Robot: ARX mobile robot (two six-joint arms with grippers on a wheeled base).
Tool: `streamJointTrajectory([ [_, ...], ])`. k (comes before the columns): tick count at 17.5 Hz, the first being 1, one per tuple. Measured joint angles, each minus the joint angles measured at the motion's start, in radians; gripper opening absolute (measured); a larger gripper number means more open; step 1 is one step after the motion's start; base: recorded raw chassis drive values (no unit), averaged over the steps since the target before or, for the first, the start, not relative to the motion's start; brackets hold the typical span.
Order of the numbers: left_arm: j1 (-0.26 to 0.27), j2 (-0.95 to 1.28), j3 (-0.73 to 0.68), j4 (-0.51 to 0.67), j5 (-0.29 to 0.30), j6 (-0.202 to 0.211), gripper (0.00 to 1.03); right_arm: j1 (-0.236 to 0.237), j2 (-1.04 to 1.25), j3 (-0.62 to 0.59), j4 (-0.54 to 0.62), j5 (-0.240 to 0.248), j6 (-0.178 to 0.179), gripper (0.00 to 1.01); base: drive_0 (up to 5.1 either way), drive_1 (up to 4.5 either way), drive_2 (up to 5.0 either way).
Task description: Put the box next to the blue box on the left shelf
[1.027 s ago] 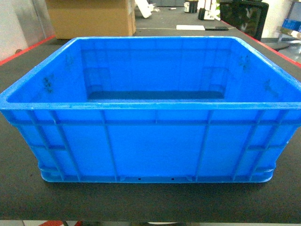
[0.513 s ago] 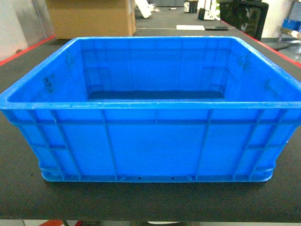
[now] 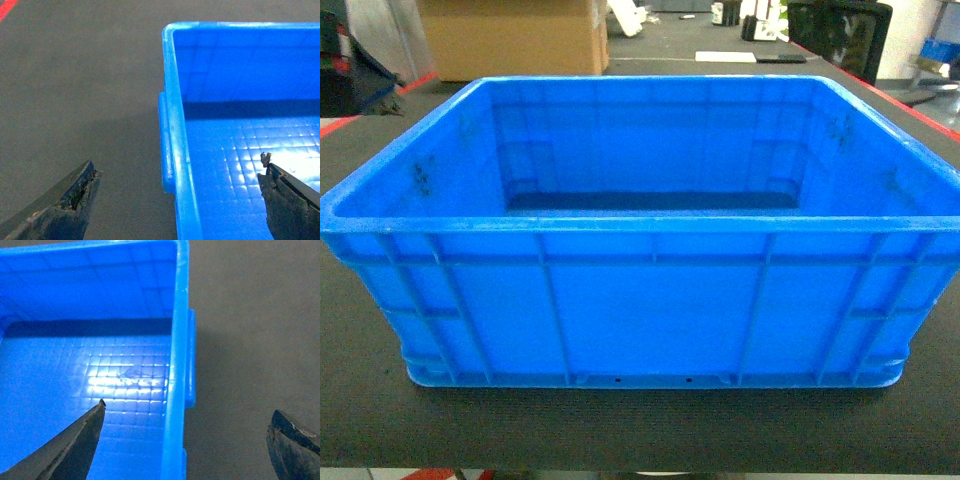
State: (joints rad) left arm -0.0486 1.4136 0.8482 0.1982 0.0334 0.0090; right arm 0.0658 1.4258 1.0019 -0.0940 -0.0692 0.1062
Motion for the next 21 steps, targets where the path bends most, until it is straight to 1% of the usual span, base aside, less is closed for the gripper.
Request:
streamJointTrajectory([
  [1,-0.006,0.063,0.084,-0.082,0.002,0.0,0.98,0.006,0.095,0.104,-0.077,-0.011,0.024,0.98,0.0,0.0,0.0],
  [2,-0.008,0.107,0.142,-0.138,-0.006,-0.002,0.98,0.011,0.161,0.165,-0.123,-0.017,0.04,0.98,0.0,0.0,0.0],
  [3,-0.021,0.182,0.212,-0.252,-0.016,-0.005,0.98,0.027,0.25,0.218,-0.2,-0.014,0.059,0.98,0.0,0.0,0.0],
  [4,-0.035,0.245,0.239,-0.373,-0.029,-0.008,0.98,0.048,0.301,0.22,-0.245,0.013,0.057,0.98,0.0,0.0,0.0],
  [5,-0.042,0.259,0.272,-0.433,-0.053,-0.005,0.98,0.061,0.309,0.22,-0.247,0.028,0.057,0.98,0.0,0.0,0.0],
  [7,-0.05,0.29,0.272,-0.445,-0.041,-0.006,0.98,0.065,0.353,0.219,-0.24,0.032,0.061,0.98,0.0,0.0,0.0],
  [8,-0.054,0.295,0.28,-0.444,-0.053,-0.005,0.91,0.065,0.354,0.219,-0.232,0.048,0.062,0.95,0.0,0.0,0.0],
  [9,-0.055,0.295,0.284,-0.444,-0.053,-0.005,0.83,0.065,0.354,0.22,-0.233,0.048,0.062,0.88,0.0,0.0,0.0],
  [10,-0.055,0.295,0.285,-0.444,-0.053,-0.005,0.8,0.065,0.354,0.22,-0.234,0.049,0.062,0.85,0.0,0.0,0.0],
  [17,-0.06,0.297,0.285,-0.447,-0.053,-0.006,0.65,0.065,0.355,0.22,-0.239,0.051,0.062,0.7,0.0,0.0,0.0],
  [20,-0.06,0.3,0.285,-0.451,-0.053,-0.007,0.54,0.065,0.356,0.22,-0.24,0.052,0.062,0.59,0.0,0.0,0.0],
  [21,-0.06,0.303,0.285,-0.453,-0.053,-0.009,0.45,0.065,0.356,0.22,-0.243,0.051,0.062,0.5,0.0,0.0,0.0],
])
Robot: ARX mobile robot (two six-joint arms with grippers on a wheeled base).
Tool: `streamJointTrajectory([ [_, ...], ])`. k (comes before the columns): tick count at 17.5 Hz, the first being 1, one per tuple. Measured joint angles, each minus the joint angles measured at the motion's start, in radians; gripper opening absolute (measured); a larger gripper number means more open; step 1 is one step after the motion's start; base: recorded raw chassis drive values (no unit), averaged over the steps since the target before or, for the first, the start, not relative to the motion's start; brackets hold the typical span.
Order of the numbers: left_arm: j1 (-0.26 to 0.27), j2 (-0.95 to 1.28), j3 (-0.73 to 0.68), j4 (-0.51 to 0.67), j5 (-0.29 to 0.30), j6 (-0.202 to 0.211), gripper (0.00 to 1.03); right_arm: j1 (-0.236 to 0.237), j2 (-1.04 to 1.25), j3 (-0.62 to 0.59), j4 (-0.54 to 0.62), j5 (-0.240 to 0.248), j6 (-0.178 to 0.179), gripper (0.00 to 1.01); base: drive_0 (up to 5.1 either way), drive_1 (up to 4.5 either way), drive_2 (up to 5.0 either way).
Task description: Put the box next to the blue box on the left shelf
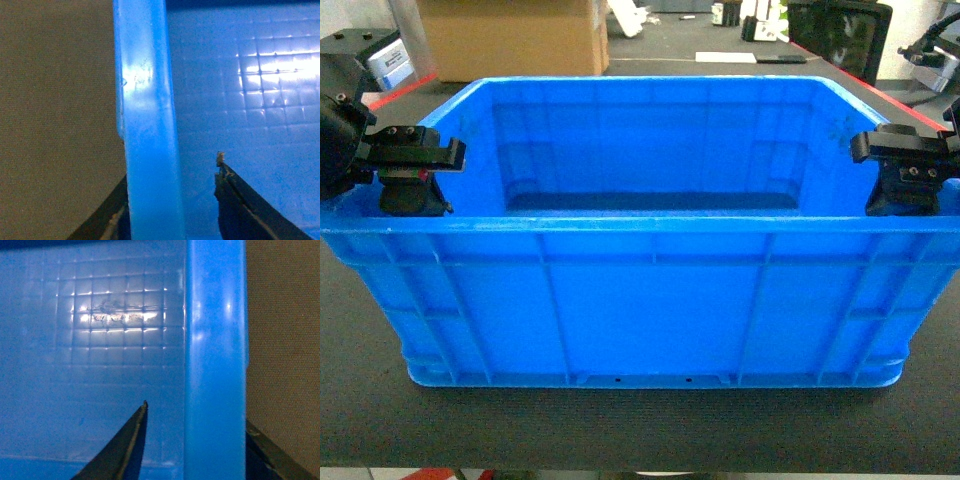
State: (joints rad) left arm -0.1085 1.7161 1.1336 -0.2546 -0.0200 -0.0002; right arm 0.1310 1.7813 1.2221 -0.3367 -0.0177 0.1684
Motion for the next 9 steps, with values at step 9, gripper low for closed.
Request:
streamJointTrajectory([
  [9,0.003,-0.073,-0.045,0.04,0.013,-0.071,0.06,0.008,-0.053,-0.043,0.046,0.006,-0.038,0.08,0.0,0.0,0.0],
])
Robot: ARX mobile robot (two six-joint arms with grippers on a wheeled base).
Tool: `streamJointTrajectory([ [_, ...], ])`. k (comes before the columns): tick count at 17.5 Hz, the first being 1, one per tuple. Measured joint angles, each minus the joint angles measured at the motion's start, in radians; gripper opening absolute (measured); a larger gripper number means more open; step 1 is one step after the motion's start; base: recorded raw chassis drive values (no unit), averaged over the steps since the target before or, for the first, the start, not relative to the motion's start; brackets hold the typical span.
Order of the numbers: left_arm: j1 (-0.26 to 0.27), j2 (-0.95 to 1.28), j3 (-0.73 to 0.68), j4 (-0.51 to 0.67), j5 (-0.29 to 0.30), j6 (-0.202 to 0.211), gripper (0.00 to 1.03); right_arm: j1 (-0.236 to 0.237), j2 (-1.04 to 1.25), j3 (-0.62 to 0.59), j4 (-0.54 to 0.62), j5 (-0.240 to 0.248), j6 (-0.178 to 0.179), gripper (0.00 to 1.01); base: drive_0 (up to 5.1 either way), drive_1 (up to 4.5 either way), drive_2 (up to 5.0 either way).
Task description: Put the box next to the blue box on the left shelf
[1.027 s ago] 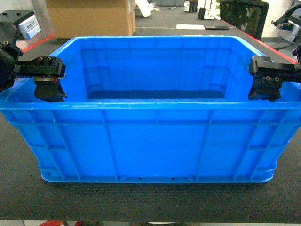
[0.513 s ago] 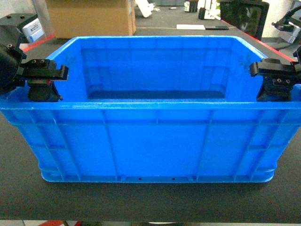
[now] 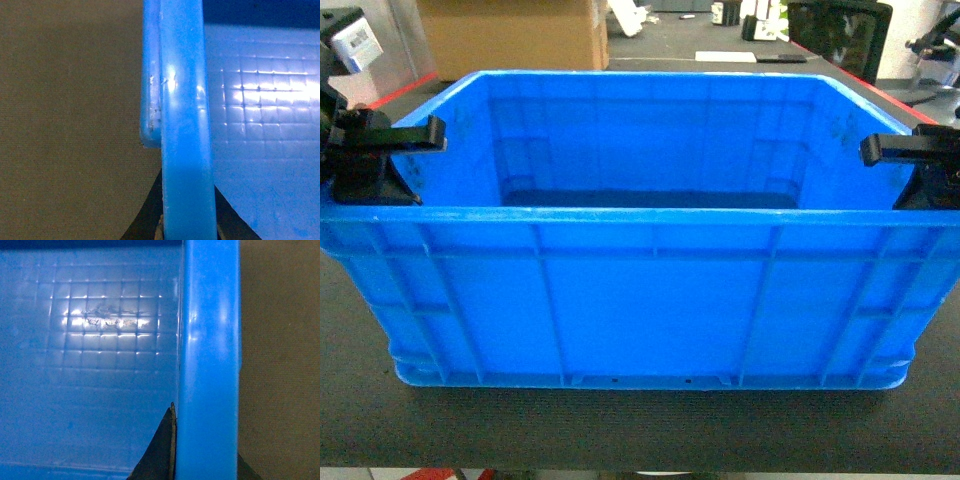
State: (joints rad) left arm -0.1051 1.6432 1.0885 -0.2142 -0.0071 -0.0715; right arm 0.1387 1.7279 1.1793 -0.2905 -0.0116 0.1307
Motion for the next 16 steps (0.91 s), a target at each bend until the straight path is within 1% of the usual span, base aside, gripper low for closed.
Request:
streamJointTrajectory([
  [2,0.0,-0.06,-0.001,0.022,-0.001,0.0,0.06,0.006,-0.062,-0.003,0.024,0.01,-0.002,0.08,0.0,0.0,0.0],
  [3,0.0,-0.111,-0.001,0.04,-0.001,0.0,0.06,0.011,-0.109,-0.003,0.051,0.023,-0.006,0.08,0.0,0.0,0.0],
  [5,0.0,-0.199,-0.001,0.074,-0.014,0.01,0.06,0.019,-0.192,-0.003,0.081,0.039,-0.011,0.08,0.0,0.0,0.0],
  [7,0.0,-0.261,0.0,0.101,-0.02,0.012,0.06,0.026,-0.254,-0.003,0.114,0.05,-0.02,0.08,0.0,0.0,0.0],
  [8,-0.004,-0.286,-0.001,0.129,-0.026,0.016,0.06,0.029,-0.284,-0.012,0.154,0.068,-0.031,0.08,0.0,0.0,0.0],
  [9,-0.01,-0.29,-0.019,0.154,-0.046,0.027,0.06,0.034,-0.29,-0.044,0.184,0.082,-0.036,0.08,0.0,0.0,0.0],
  [14,-0.01,-0.29,-0.028,0.155,-0.045,0.027,0.06,0.034,-0.29,-0.047,0.182,0.082,-0.038,0.08,0.0,0.0,0.0],
  [16,-0.009,-0.291,-0.028,0.154,-0.048,0.027,0.06,0.039,-0.29,-0.047,0.183,0.083,-0.037,0.08,-1.4,-1.43,-1.4],
])
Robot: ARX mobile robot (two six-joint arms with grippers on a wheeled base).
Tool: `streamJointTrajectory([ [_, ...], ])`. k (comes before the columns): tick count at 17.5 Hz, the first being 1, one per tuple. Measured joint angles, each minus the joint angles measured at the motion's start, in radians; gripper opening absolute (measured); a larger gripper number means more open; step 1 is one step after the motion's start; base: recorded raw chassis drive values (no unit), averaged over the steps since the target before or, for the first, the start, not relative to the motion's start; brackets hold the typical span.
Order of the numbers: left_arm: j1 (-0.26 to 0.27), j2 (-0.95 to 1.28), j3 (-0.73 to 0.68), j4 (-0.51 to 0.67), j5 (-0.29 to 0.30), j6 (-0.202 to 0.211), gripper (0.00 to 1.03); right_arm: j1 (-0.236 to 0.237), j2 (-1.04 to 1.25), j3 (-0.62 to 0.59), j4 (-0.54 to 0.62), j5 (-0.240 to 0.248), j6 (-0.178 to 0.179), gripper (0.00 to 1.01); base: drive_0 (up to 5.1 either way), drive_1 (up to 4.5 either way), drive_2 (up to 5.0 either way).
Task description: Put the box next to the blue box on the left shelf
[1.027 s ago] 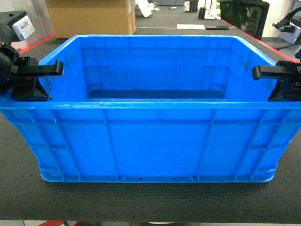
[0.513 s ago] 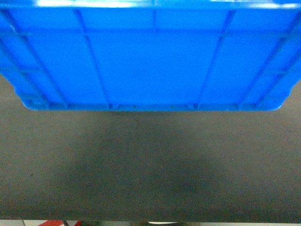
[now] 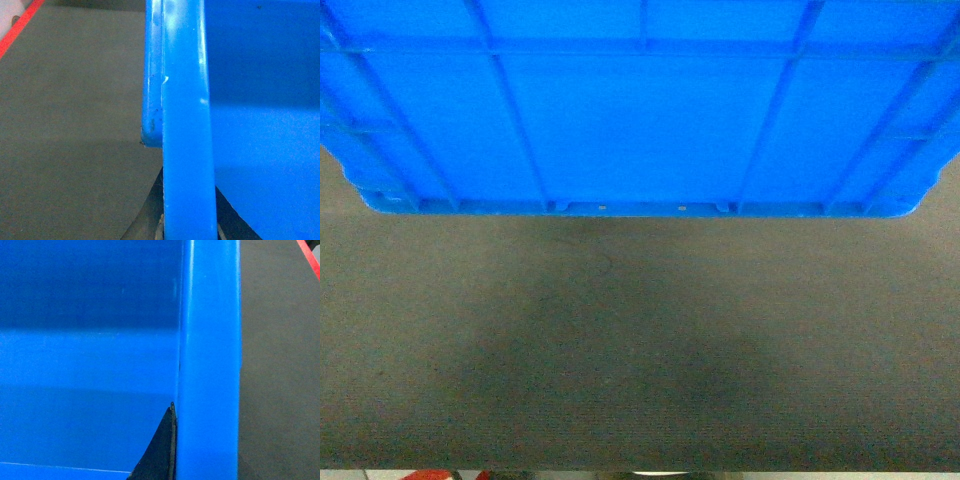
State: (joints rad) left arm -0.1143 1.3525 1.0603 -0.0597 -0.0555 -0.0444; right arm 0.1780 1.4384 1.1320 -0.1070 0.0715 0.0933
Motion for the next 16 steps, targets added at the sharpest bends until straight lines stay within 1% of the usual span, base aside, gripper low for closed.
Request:
streamJointTrajectory([
  [6,-0.001,0.0,0.0,0.001,0.001,0.0,0.06,-0.002,0.0,0.0,0.0,0.002,-0.001,0.08,-1.9,-1.92,-1.9],
  [16,-0.002,0.0,0.0,0.001,0.0,0.0,0.06,-0.001,0.0,0.0,0.0,0.002,-0.001,0.08,-1.5,-1.53,-1.5],
])
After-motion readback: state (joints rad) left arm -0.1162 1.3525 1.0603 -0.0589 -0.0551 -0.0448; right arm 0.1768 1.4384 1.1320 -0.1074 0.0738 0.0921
